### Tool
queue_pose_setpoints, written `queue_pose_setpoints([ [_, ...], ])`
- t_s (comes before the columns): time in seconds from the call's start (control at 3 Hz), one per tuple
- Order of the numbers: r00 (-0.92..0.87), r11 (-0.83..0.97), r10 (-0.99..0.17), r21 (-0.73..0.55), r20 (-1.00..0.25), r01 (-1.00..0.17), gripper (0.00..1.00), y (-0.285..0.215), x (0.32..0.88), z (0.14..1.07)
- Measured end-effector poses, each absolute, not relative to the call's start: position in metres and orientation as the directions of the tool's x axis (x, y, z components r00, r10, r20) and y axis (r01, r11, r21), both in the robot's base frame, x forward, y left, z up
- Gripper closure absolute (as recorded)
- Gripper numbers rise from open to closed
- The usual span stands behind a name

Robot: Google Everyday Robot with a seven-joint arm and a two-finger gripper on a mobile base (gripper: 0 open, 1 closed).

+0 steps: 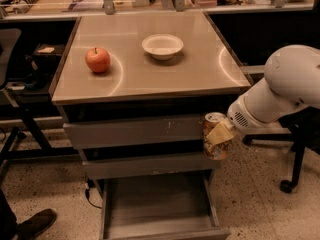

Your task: Place orange can into bottom drawer

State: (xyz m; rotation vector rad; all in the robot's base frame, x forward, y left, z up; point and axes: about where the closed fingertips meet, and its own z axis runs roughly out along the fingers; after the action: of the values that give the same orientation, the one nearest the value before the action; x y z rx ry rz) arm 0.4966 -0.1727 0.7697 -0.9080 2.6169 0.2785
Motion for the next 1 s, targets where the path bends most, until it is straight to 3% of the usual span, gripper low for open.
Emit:
queue_pose_setpoints([
  [1.0,-0.874,0.849,-0.38,0.259,-0.303,-0.46,1.0,-0.154,0.465,0.606],
])
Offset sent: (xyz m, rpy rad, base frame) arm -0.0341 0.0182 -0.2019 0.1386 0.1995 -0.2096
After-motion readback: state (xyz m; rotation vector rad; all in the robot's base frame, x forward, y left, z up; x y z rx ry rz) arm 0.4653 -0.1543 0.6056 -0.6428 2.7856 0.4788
